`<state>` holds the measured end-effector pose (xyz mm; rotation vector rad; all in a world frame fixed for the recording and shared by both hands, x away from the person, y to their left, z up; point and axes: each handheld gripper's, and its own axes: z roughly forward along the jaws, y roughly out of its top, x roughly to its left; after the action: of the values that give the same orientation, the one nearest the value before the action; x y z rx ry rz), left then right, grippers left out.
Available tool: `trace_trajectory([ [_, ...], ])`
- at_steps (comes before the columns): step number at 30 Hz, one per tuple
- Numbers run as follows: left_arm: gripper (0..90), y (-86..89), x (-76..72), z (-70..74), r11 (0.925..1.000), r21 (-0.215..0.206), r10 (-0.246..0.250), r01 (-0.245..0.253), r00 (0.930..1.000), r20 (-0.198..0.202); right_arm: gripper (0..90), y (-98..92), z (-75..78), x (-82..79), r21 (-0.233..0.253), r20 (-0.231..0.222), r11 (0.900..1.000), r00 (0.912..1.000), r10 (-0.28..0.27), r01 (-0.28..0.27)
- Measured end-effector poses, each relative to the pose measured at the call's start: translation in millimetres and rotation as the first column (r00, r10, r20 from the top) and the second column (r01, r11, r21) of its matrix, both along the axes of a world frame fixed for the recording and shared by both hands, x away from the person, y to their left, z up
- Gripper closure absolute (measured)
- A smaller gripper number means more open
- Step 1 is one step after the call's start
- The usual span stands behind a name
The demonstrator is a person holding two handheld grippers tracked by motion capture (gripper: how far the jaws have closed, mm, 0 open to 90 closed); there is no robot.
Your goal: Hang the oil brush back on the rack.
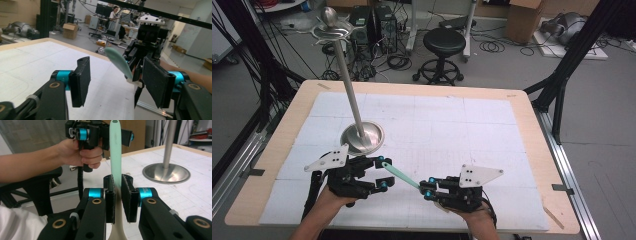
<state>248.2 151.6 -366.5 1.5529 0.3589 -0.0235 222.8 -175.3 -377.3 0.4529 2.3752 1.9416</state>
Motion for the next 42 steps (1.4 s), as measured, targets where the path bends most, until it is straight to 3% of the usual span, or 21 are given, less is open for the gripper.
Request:
trace_trajectory([
  [5,55.3,-4.0,-2.1,1.4,0.9994,-0.001,-0.033,0.033,0.9993,0.019,82.7,3.9,-0.6,0.0,0.005,-0.002,1.000,0.9995,0.031,-0.031],
  [9,63.8,-6.6,-4.5,3.7,0.9981,-0.008,-0.061,0.061,0.9976,0.034,82.7,5.1,-2.8,1.3,0.038,-0.019,0.997,0.9980,0.060,-0.060],
  [16,70.8,-7.4,-4.3,6.0,0.9956,-0.031,-0.088,0.089,0.9957,0.030,82.6,4.3,-5.9,3.5,0.085,-0.034,0.992,0.9952,0.091,-0.088],
  [21,74.5,-8.5,-5.0,6.9,0.9937,-0.038,-0.105,0.106,0.9942,0.023,82.5,5.5,-6.3,3.5,0.077,-0.037,0.993,0.9950,0.093,-0.090],
  [27,75.9,-10.5,-9.0,13.0,0.9963,-0.021,-0.082,0.083,0.9960,0.034,79.7,7.7,-4.8,2.5,0.053,-0.024,0.997,0.9980,0.058,-0.057],
  [28,75.9,-10.8,-9.6,16.3,0.9981,-0.002,-0.062,0.062,0.9976,0.031,69.1,8.3,-2.9,1.5,0.043,-0.021,0.999,0.9996,0.019,-0.018],
  [32,76.0,-10.5,-9.6,20.3,0.9992,0.028,-0.031,0.030,0.9993,0.019,60.7,11.7,5.2,-2.0,-0.009,0.021,0.999,0.9987,-0.047,0.047],
  [37,76.0,-9.5,-9.0,23.6,0.9992,0.039,-0.001,0.001,0.9999,0.010,60.7,23.5,12.2,-5.2,-0.060,0.068,0.997,0.9963,-0.053,0.057],
  [38,76.0,-9.5,-9.8,25.6,0.9989,0.045,0.014,-0.014,0.9998,0.010,61.1,30.6,12.9,-5.7,-0.103,0.089,0.992,0.9940,-0.064,0.073],
  [42,76.0,-9.7,-11.2,29.6,0.9982,0.049,0.034,-0.034,0.9994,0.010,65.3,41.0,13.0,-7.4,-0.161,0.130,0.980,0.9869,-0.095,0.115],
])
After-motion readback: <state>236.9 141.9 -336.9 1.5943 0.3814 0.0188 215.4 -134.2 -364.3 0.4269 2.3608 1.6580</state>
